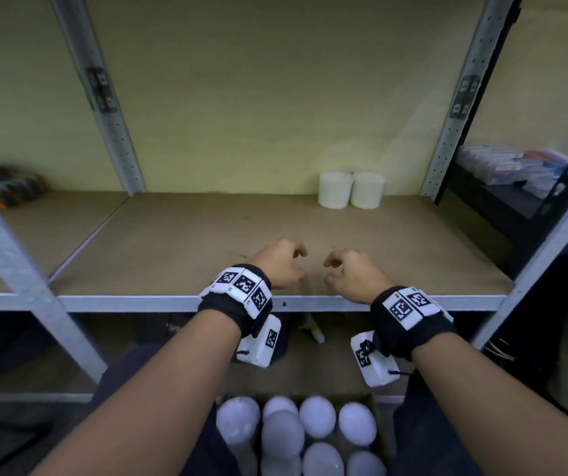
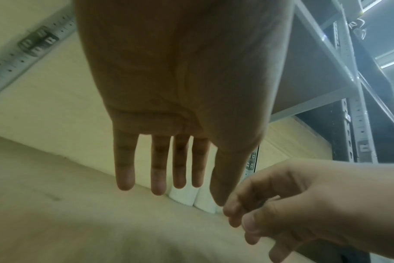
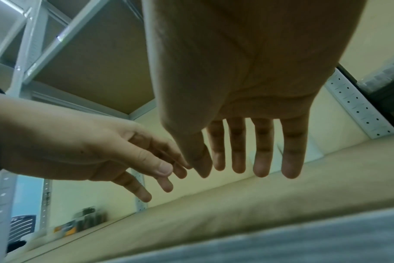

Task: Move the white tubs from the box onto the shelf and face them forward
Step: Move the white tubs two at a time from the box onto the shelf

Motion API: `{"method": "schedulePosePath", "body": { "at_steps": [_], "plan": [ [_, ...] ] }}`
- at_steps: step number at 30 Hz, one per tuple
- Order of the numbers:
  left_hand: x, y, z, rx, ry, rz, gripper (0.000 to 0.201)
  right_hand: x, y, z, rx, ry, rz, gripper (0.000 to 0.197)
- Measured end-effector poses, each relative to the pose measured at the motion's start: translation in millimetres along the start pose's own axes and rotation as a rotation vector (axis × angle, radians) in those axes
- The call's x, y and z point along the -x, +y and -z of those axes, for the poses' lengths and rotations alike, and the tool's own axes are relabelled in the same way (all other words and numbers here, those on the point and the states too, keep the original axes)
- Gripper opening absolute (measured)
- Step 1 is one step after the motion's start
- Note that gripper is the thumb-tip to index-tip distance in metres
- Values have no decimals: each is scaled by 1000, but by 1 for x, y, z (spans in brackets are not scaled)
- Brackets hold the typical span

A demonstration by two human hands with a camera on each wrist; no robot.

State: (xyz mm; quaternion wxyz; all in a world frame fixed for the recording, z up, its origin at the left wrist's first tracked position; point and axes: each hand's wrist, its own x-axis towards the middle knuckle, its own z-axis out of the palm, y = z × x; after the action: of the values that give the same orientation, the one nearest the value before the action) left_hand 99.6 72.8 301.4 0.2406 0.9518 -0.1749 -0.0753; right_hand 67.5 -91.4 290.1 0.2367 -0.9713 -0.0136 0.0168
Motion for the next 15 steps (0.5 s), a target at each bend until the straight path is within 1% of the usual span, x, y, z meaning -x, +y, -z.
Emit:
{"method": "schedulePosePath", "body": {
  "at_steps": [1,5,7,11,15],
  "plan": [
    [11,-4,-4,8,-15,20,46,8,-3,-8,6,-15,-12,35],
    [46,-22,-25,28,-1,51,38,34,-6,-41,21,-32,8,30],
    [60,-35,-38,28,-22,91,34,44,-5,-59,18,-48,5,29],
    [80,-67,-70,-3,-129,164,39,50,3,-98,30,-139,27,31],
    [87,-101,-105,-11,-220,259,42,47,12,-142,46,-247,18,33]
  ]
}}
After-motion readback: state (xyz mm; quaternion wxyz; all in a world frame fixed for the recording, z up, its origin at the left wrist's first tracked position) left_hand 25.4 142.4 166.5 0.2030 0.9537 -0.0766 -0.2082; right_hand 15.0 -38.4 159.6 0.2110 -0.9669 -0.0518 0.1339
